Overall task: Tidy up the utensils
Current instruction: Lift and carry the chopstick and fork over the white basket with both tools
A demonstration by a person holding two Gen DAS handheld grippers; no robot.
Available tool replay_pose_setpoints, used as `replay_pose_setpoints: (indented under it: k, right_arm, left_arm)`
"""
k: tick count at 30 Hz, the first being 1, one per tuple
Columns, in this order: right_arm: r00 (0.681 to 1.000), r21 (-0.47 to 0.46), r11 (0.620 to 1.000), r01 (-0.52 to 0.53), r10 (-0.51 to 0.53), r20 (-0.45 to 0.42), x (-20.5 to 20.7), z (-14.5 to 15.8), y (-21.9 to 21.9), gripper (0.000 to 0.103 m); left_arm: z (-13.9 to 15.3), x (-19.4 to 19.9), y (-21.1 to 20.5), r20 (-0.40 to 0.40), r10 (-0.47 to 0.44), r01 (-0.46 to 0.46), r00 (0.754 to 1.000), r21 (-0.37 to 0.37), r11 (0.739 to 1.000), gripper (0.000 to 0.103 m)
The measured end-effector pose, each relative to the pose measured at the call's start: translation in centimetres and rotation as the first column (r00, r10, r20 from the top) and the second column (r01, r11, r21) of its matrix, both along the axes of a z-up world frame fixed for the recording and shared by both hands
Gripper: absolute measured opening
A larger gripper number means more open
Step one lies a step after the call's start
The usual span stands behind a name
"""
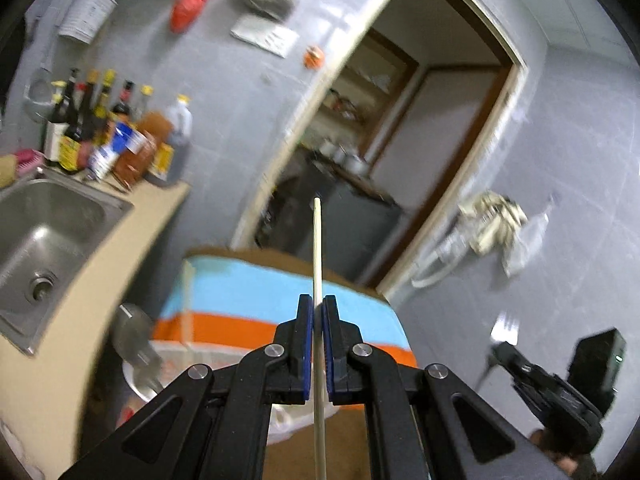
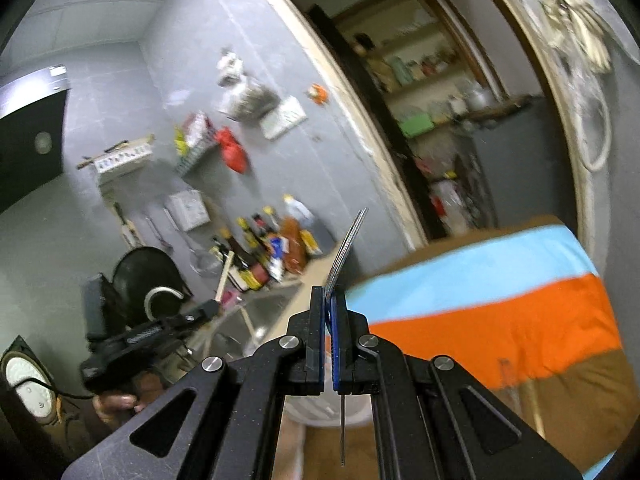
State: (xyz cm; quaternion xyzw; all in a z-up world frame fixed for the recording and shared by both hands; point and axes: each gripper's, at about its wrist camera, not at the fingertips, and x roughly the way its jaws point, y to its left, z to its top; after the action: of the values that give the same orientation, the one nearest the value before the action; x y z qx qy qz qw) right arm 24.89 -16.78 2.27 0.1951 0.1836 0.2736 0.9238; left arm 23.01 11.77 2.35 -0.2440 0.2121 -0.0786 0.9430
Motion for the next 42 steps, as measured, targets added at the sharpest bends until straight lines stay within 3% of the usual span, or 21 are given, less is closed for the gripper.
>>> replay_pose_setpoints:
  k: [9,13,21,31,42]
  right_arm:
    - [0.995,0.03,1.0,-0.003,0.0,0.1,1.4,2.1,6.1,0.003]
    - [0.993,-0.008,1.0,-0.003,0.004,0.119,2.3,1.3,8.4,0.003]
    - [0.99,-0.12,0.993,0.003,0.014,0.143,3.1,-1.8,12.3,0.003]
    - [0.992,-0.208,0.978,0.005,0.021,0.122,4.0,-4.1,14.2,0.003]
    - [0.993,-0.22,0.975,0.029,-0.003,0.119,3.9,-4.6,13.9,0.003]
  left_arm:
    - [-1.2,2.3,4.3,0.031,0.088,-0.087,0.996,-0.031,0.996,0.005]
    - [-2.4,3.4,5.3,0.046,0.115,-0.113,0.992,-0.044,0.993,0.005]
    - [-4.6,4.2,5.2,0.104,0.159,-0.16,0.982,0.006,0.987,0.005]
    - [-6.2,3.9,5.0,0.136,0.175,-0.177,0.975,0.002,0.984,0.005]
    - [-6.4,3.0,4.2,0.217,0.163,-0.175,0.963,0.038,0.984,0.005]
